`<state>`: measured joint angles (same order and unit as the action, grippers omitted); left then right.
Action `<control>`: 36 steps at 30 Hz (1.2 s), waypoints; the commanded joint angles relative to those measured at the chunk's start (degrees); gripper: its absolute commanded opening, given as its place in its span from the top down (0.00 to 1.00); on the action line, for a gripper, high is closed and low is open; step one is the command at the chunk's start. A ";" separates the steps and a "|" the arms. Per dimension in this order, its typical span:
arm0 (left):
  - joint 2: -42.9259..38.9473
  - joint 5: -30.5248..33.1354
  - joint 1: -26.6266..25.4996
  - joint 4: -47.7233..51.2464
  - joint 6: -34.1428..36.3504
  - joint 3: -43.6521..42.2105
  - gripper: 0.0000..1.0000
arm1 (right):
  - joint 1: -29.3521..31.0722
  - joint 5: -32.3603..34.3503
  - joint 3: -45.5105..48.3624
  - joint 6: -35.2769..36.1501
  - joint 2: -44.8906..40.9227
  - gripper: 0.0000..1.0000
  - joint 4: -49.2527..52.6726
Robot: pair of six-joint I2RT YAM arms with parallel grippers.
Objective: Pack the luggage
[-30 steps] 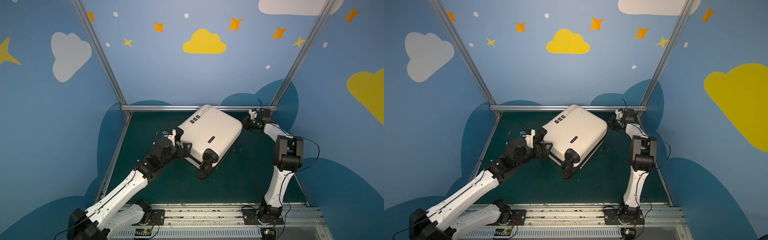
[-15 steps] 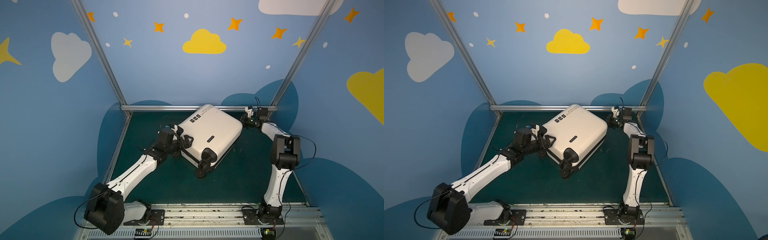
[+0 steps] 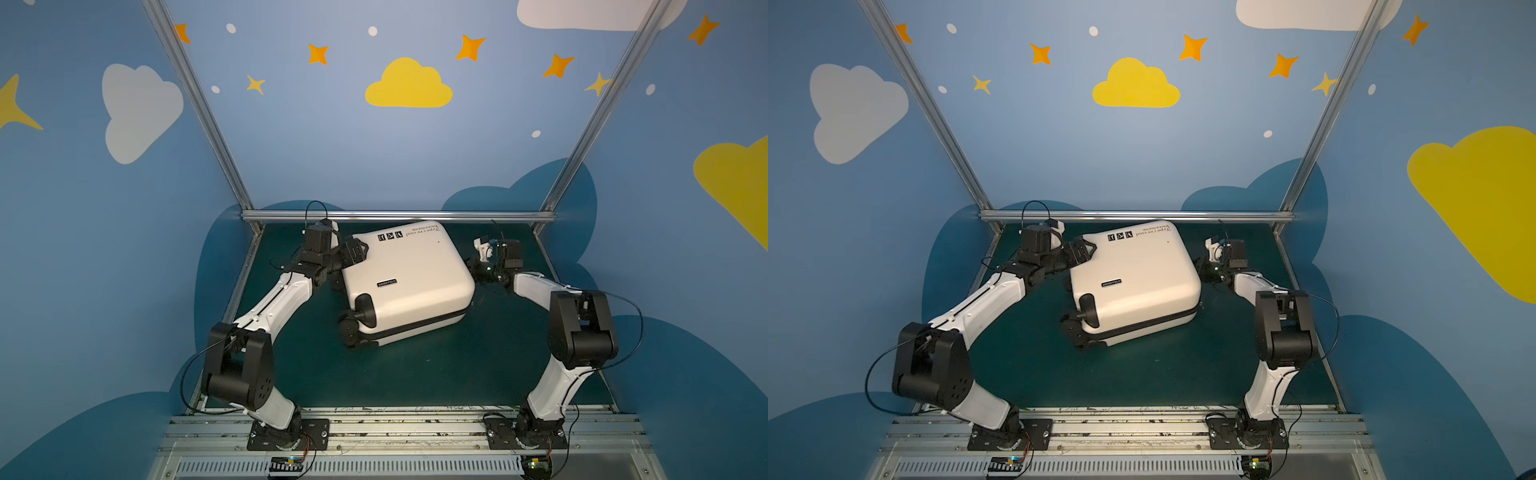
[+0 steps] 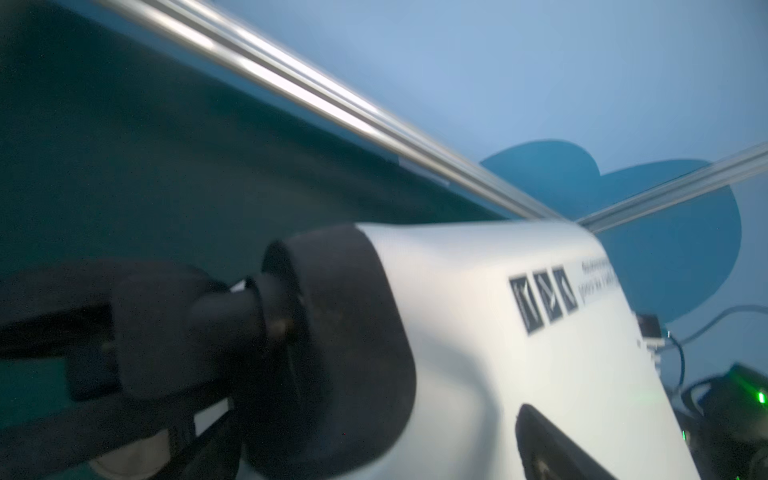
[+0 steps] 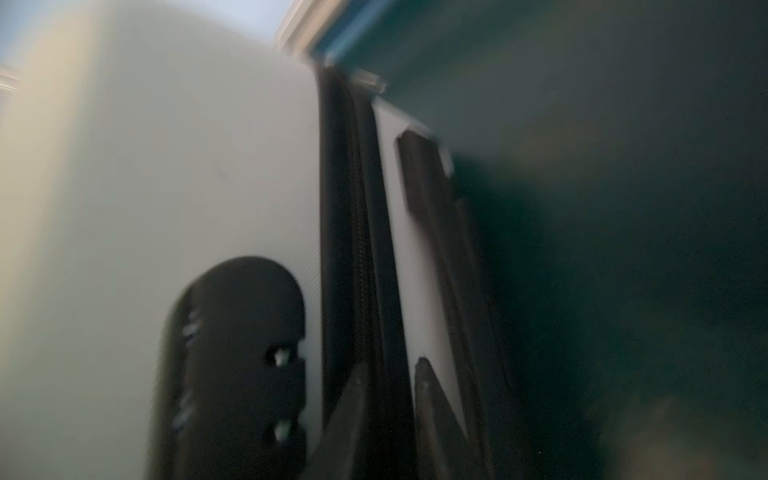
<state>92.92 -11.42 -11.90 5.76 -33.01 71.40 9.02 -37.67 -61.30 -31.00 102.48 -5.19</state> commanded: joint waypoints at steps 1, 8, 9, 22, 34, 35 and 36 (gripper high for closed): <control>5.38 -17.50 -4.15 -5.25 1.45 8.98 0.00 | 9.05 -4.63 4.52 0.10 -4.04 0.76 1.40; 20.30 -18.53 -1.39 5.87 4.23 35.32 0.00 | 4.59 1.15 4.07 2.15 -10.46 0.71 13.35; 21.22 -18.84 -0.93 7.05 4.04 38.05 0.00 | 3.44 1.14 3.60 2.18 -10.91 0.70 14.20; 1.42 -18.24 -0.03 20.16 3.25 26.98 0.00 | -3.85 7.69 -19.68 2.83 -4.03 0.68 24.89; -26.69 -10.78 -5.16 22.13 1.09 -6.31 0.00 | -7.29 -4.24 -55.43 -1.86 22.31 0.76 27.87; -28.19 -10.44 -5.94 21.10 0.85 -8.86 0.00 | -7.28 -4.92 -58.69 -2.11 24.44 0.75 29.17; -29.47 -9.89 -6.51 20.15 0.22 -10.80 0.00 | -7.15 -5.64 -60.75 -2.19 26.23 0.75 29.56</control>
<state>65.78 -23.83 -17.19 26.94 -31.53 64.29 1.45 -38.39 -116.31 -32.27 125.73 19.97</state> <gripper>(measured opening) 0.996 0.250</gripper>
